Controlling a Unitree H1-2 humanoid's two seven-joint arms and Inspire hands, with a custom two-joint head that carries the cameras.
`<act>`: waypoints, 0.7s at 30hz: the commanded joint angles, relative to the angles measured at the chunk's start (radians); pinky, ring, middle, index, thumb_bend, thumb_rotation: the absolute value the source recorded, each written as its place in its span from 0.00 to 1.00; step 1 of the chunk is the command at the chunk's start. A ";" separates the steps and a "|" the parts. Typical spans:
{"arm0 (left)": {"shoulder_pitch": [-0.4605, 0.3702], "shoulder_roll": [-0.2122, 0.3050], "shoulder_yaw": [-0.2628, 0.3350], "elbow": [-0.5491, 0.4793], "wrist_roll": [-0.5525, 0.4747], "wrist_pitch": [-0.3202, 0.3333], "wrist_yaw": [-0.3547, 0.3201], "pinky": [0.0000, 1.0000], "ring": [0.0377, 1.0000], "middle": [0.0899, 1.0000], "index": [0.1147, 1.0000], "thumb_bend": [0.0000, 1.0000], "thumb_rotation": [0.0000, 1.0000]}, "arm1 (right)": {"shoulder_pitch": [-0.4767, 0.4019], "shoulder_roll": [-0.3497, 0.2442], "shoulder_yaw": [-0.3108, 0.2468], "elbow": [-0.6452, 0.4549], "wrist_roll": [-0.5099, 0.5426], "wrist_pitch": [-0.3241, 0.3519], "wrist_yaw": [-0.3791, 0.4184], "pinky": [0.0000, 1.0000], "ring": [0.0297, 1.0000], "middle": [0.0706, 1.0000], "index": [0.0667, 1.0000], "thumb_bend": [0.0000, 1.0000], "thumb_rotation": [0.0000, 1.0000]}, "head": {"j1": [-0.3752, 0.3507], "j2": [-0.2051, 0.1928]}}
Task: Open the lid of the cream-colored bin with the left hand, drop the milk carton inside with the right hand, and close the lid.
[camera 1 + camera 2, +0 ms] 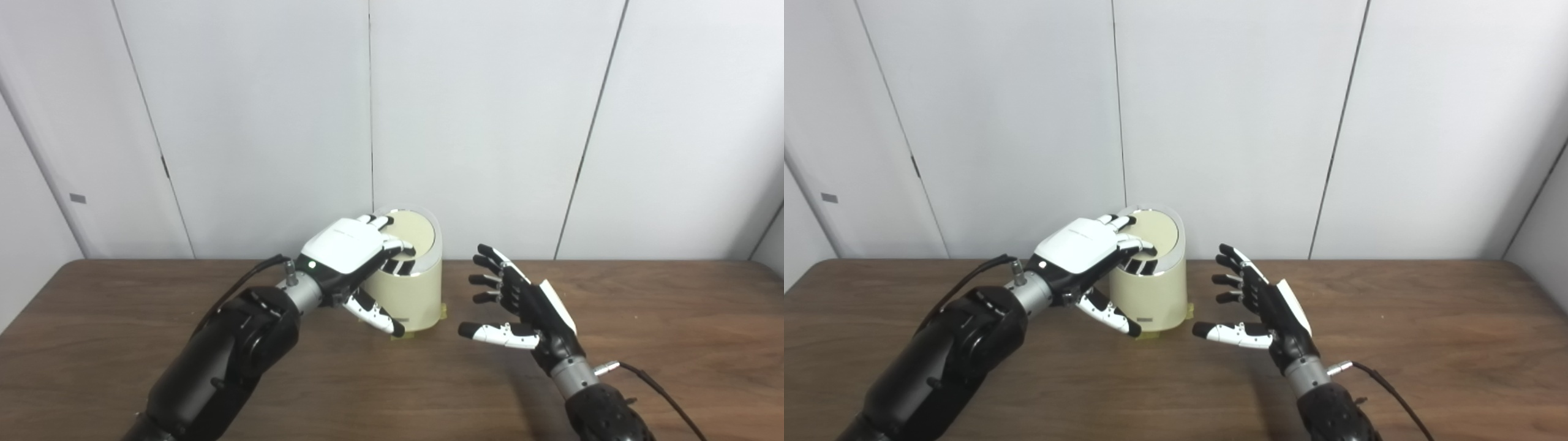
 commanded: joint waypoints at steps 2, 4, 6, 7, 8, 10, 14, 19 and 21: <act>-0.031 0.013 -0.010 -0.017 0.039 0.018 -0.046 1.00 1.00 0.79 0.79 0.96 0.44 | -0.029 -0.008 -0.011 -0.037 0.014 -0.016 -0.008 0.69 0.80 0.89 0.92 0.91 0.30 | -0.002 0.002; -0.031 0.013 -0.012 -0.018 0.049 0.021 -0.053 1.00 1.00 0.78 0.78 0.96 0.44 | -0.028 -0.008 -0.011 -0.037 0.010 -0.015 -0.010 0.69 0.80 0.89 0.92 0.91 0.30 | -0.002 0.002; -0.031 0.011 -0.013 -0.019 0.058 0.025 -0.061 1.00 1.00 0.77 0.76 0.97 0.44 | -0.029 -0.008 -0.011 -0.036 0.006 -0.017 -0.013 0.68 0.80 0.89 0.92 0.90 0.31 | -0.003 0.003; -0.031 0.010 -0.015 -0.020 0.063 0.027 -0.064 1.00 1.00 0.76 0.75 0.97 0.44 | -0.029 -0.008 -0.012 -0.036 0.006 -0.017 -0.013 0.68 0.80 0.89 0.92 0.91 0.31 | -0.002 0.004; -0.031 0.009 -0.016 -0.020 0.068 0.031 -0.068 1.00 1.00 0.75 0.74 0.98 0.45 | -0.030 -0.007 -0.012 -0.035 0.009 -0.018 -0.012 0.68 0.80 0.89 0.92 0.91 0.31 | -0.002 0.004; -0.031 0.008 -0.017 -0.019 0.073 0.033 -0.074 1.00 0.99 0.74 0.72 0.99 0.46 | -0.030 -0.007 -0.014 -0.034 0.015 -0.019 -0.009 0.68 0.80 0.89 0.92 0.90 0.30 | -0.002 0.004; -0.033 0.006 -0.009 -0.026 0.060 0.034 -0.077 1.00 0.98 0.72 0.71 0.99 0.49 | -0.030 -0.007 -0.016 -0.030 0.017 -0.021 -0.010 0.67 0.79 0.89 0.91 0.91 0.30 | -0.001 0.001; -0.036 -0.003 0.028 -0.045 -0.030 0.022 -0.073 1.00 0.98 0.74 0.73 0.97 0.52 | -0.033 -0.008 -0.019 -0.021 0.016 -0.026 -0.012 0.66 0.79 0.89 0.91 0.90 0.29 | 0.003 -0.002; -0.033 -0.010 0.048 -0.043 -0.078 0.000 -0.041 1.00 0.98 0.77 0.75 0.96 0.50 | -0.033 -0.005 -0.021 -0.023 0.021 -0.022 -0.010 0.67 0.79 0.89 0.91 0.90 0.28 | 0.003 -0.003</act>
